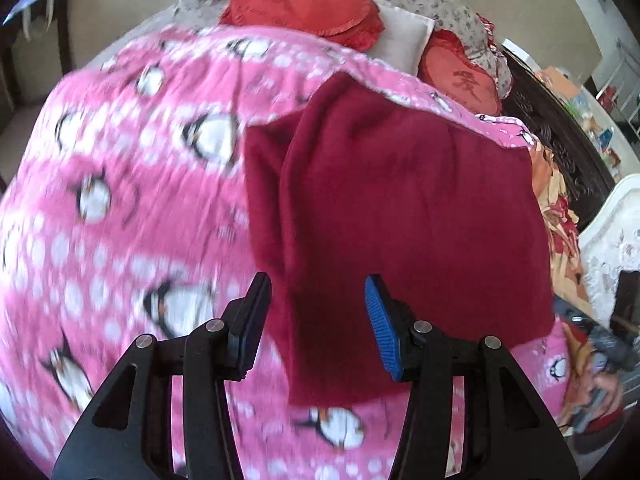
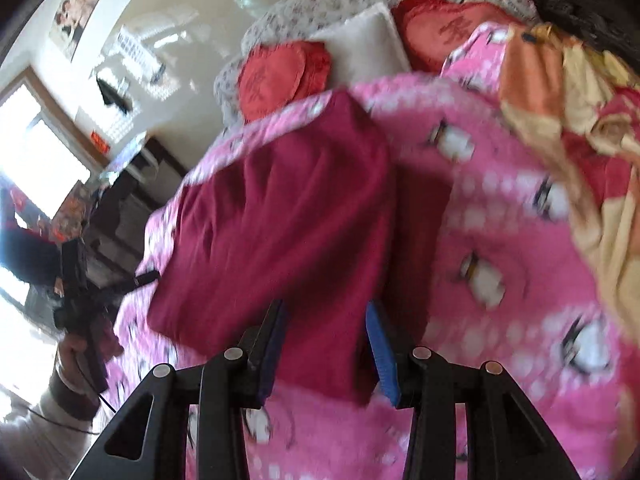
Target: Fold small clothes
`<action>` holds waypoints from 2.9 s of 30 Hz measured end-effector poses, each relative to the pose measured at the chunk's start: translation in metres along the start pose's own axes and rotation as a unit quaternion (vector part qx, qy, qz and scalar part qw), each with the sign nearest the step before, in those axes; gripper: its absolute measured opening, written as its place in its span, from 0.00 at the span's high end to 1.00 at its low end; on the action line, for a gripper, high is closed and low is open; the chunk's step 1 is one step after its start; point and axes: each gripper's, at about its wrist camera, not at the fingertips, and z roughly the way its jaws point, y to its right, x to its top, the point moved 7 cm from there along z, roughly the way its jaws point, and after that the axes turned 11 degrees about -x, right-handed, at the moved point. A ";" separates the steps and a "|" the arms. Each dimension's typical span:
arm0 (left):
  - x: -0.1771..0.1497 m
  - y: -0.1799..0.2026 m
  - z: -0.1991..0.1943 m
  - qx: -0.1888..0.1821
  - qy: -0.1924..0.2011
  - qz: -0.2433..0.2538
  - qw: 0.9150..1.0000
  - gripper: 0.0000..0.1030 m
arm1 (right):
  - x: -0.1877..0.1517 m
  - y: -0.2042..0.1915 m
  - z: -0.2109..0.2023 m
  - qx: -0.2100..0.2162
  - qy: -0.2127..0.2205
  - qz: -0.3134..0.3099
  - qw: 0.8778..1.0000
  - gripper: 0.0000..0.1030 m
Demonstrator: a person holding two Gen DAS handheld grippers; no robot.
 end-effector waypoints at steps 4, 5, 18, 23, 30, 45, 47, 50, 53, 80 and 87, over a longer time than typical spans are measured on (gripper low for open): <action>-0.018 -0.005 -0.004 0.006 -0.010 -0.017 1.000 0.53 | -0.010 0.006 0.017 0.001 -0.022 0.037 0.999 0.93; -0.021 -0.004 -0.008 0.002 -0.010 -0.020 1.000 0.53 | -0.009 0.006 0.013 0.002 -0.018 0.039 0.999 0.93; -0.042 0.005 -0.004 0.011 -0.017 0.011 1.000 0.53 | -0.035 0.027 -0.006 -0.050 -0.024 0.024 0.998 0.94; -0.047 -0.005 0.006 0.045 -0.023 0.016 0.999 0.53 | -0.008 0.019 -0.036 -0.075 0.020 0.014 0.997 0.77; -0.051 -0.004 0.011 0.045 -0.021 0.011 0.999 0.53 | 0.074 0.001 0.004 -0.100 0.060 0.014 0.993 0.70; -0.043 -0.005 0.026 0.045 -0.025 0.000 0.999 0.43 | 0.141 0.029 0.096 -0.169 0.033 0.008 0.985 0.93; -0.040 -0.005 0.024 0.047 -0.025 0.000 0.999 0.43 | 0.142 0.021 0.087 -0.180 0.045 -0.003 0.983 0.92; -0.037 -0.005 0.017 0.069 -0.019 0.016 0.997 0.43 | 0.140 0.011 0.062 -0.188 0.060 -0.003 0.980 0.76; -0.031 0.001 0.008 0.095 -0.004 0.043 0.994 0.43 | 0.134 -0.017 0.037 -0.139 0.070 -0.016 0.988 0.66; -0.015 0.012 0.041 0.076 -0.011 0.068 0.995 0.36 | 0.109 -0.144 0.132 -0.034 -0.033 -0.093 0.994 0.64; -0.018 0.008 0.039 0.068 -0.008 0.059 0.996 0.34 | 0.105 -0.171 0.099 0.003 -0.003 -0.115 0.993 0.64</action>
